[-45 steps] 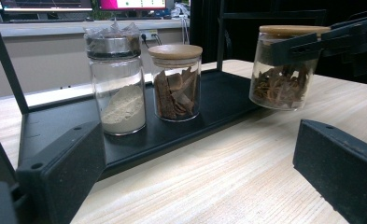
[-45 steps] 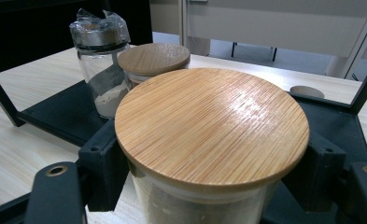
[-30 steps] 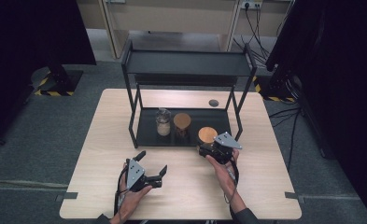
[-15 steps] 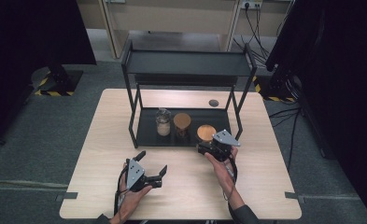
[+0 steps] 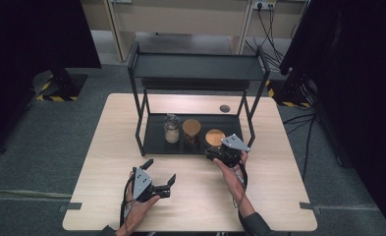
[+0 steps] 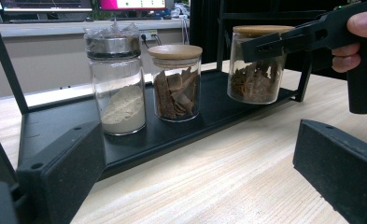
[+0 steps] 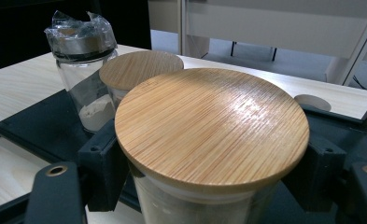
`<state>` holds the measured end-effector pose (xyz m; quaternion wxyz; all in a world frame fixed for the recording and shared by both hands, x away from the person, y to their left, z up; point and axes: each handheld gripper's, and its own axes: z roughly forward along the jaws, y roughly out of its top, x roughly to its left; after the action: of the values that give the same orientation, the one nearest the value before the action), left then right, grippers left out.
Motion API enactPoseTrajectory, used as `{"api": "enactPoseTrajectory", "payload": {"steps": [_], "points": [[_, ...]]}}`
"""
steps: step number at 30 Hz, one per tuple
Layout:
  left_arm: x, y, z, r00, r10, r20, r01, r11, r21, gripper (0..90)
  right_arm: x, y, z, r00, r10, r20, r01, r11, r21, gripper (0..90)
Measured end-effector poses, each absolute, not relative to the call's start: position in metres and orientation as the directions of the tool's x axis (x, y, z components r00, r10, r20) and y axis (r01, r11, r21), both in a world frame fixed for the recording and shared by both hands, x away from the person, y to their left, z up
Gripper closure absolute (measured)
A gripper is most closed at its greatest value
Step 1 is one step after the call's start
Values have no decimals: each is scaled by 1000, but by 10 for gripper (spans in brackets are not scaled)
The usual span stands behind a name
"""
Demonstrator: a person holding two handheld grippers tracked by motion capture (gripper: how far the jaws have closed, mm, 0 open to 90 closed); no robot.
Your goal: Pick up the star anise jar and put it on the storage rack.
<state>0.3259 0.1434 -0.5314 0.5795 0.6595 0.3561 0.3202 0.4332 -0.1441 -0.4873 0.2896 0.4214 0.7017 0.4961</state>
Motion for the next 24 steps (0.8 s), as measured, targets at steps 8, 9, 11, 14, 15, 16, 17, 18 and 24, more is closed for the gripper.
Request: {"api": "enactPoseTrajectory", "payload": {"steps": [8,9,11,14,15,16,17,18,24], "points": [[326,143,-531,541,841,10,98,-74,992,20,439,-143,-488,-475,880,13,306,151,940,259],[326,143,-531,541,841,9,98,-74,992,20,440,-143,-488,-474,881,12,307,152,939,259],[326,143,-531,541,841,9,99,-74,992,20,442,-142,-489,-472,882,11,310,154,938,259],[326,144,-531,541,841,7,100,-72,992,20,445,-142,-490,-465,885,12,315,153,937,259],[326,144,-531,541,841,7,100,-72,992,20,446,-142,-490,-463,886,10,315,154,937,259],[326,144,-531,541,841,7,99,-72,992,20,446,-143,-491,-461,887,9,315,154,937,259],[326,144,-531,541,841,7,99,-73,992,20,447,-143,-491,-460,888,8,315,154,937,259],[326,143,-531,541,841,8,99,-73,992,20,448,-143,-491,-459,888,8,315,154,936,259],[326,143,-531,541,841,7,100,-73,992,20,454,-142,-492,-449,894,0,314,157,936,259]]}}
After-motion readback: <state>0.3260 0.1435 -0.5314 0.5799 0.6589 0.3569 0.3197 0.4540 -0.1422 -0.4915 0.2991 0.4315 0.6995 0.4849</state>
